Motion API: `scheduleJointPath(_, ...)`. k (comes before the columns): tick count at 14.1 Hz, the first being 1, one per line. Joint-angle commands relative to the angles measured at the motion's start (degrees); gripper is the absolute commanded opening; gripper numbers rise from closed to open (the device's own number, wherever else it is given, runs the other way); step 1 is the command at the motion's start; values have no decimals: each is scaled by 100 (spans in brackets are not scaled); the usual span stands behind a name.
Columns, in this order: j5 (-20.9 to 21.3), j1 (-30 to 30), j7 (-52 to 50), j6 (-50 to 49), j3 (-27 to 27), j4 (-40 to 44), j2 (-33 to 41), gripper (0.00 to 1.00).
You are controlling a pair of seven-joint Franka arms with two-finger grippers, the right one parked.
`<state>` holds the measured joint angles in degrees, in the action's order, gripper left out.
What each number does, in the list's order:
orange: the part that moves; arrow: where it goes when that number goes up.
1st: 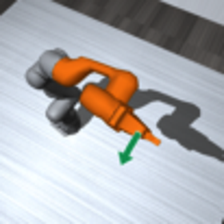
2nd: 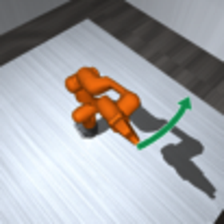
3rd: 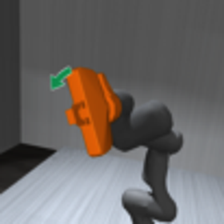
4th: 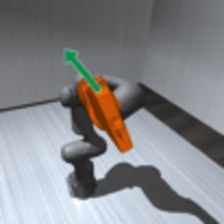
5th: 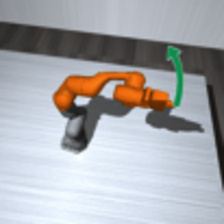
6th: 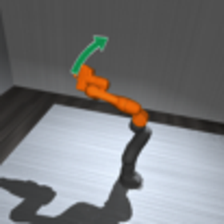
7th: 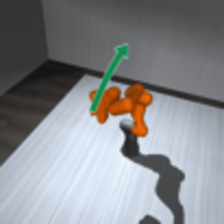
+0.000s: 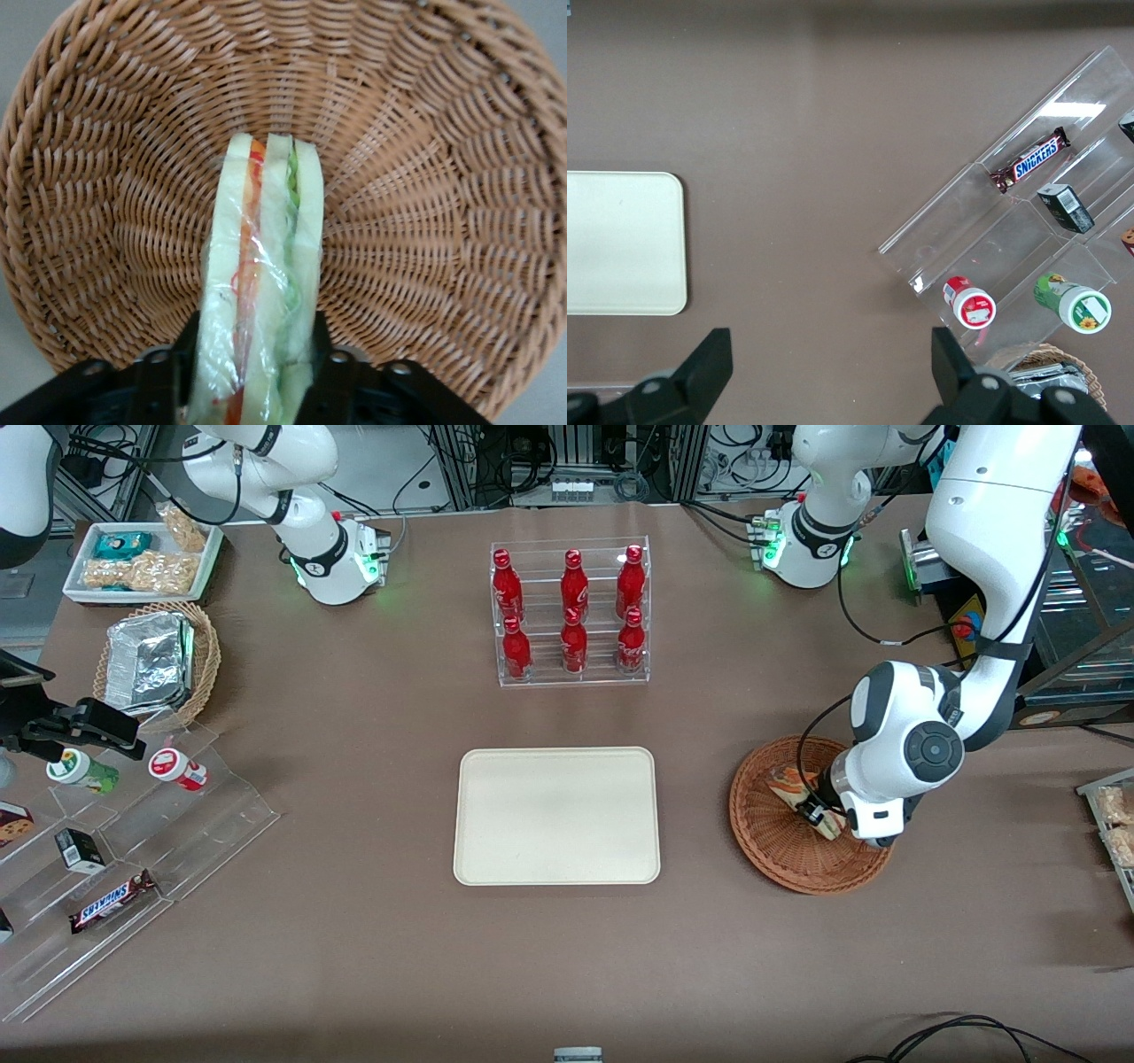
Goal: Place sandwich from basket to tray
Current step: 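Lift the sandwich and carry it over the cream tray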
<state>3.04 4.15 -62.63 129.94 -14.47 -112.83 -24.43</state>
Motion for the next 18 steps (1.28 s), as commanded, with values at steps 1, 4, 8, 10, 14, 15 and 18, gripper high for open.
scheduleJointPath(1, 100, -116, -127, -344, 5, 182, 228, 12)
scheduleJointPath(4, 258, -256, -39, -1257, -21, 603, 535, 11)
scheduleJointPath(8, 267, -818, 347, -2506, -21, 1376, 624, 11)
scheduleJointPath(10, 258, -1222, 750, -2842, -21, 1553, 624, 11)
scheduleJointPath(14, 179, -1960, 1052, -2825, -109, 1632, 510, 11)
scheduleJointPath(15, 179, -2101, 1025, -2825, -109, 1659, 458, 11)
scheduleJointPath(18, 223, -2506, 1182, -2729, -127, 1772, 238, 11)
